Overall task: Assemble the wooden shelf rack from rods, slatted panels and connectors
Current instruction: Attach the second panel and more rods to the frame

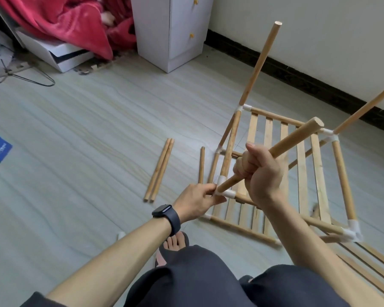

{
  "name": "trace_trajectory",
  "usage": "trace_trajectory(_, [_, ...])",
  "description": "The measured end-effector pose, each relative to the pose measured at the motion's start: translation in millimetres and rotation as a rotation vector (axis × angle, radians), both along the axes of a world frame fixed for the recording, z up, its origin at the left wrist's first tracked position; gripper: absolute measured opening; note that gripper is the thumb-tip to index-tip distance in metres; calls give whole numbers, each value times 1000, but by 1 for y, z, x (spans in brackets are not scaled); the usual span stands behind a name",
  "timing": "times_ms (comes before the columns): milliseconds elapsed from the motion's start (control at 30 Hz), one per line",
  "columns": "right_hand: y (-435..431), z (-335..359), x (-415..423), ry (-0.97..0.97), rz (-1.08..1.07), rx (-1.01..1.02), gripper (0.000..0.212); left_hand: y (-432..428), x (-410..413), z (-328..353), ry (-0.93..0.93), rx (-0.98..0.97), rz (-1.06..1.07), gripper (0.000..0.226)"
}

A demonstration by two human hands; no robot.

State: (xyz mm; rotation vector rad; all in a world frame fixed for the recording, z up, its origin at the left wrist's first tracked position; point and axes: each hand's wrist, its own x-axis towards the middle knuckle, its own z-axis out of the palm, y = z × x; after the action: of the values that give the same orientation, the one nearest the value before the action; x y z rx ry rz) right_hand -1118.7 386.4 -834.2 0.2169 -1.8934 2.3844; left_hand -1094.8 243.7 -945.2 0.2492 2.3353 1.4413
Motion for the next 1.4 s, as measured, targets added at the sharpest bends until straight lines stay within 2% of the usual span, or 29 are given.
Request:
trace_trajectory(67, [-10,-4,5,93,106,111,44,0,-3,0,-1,2,-2,19])
trace_trajectory(133, [-21,-9,6,131,131,190,41,-1,-6,2,16,-14,-21,23])
trace_trajectory(233, [-28,-10,2,105,133,169,40,-5,-10,1,-9,-5,-42,14])
trace_trajectory(300, [-30,-9,-1,93,137,162,39,-9,-12,3,-9,-20,-61,19])
trace_trajectory(433, [-31,-7,1,54,109,263,40,-8,-12,11,13,-140,-129,12])
trace_trajectory(500, [-24,-6,2,48,88,360,45,-10,-14,19,32,-178,-136,25])
trace_trajectory(600, [-1,-12,2,120,20,648,53,-16,-20,45,53,-123,-18,40])
trace_trajectory(667, [21,-23,6,100,-18,966,58,-16,-25,73,78,24,67,31])
trace_trajectory(733, [45,-41,17,-7,4,1296,81,-11,-25,109,103,206,110,17])
trace_trajectory(800, [62,-62,30,-86,36,1536,100,-1,-22,146,116,392,88,35])
trace_trajectory(867, [70,-76,37,-108,57,1665,97,12,-18,173,135,510,26,54])
trace_trajectory(967, [71,-79,34,-107,79,1756,84,38,-12,191,208,587,3,57])
trace_trajectory(1133, [64,-76,25,6,49,1845,74,59,-24,190,241,706,243,46])
trace_trajectory(1233, [61,-80,19,51,19,1830,68,56,-42,186,234,704,207,44])
trace_trajectory(1400, [63,-83,4,93,84,1845,64,48,-57,179,214,725,104,45])
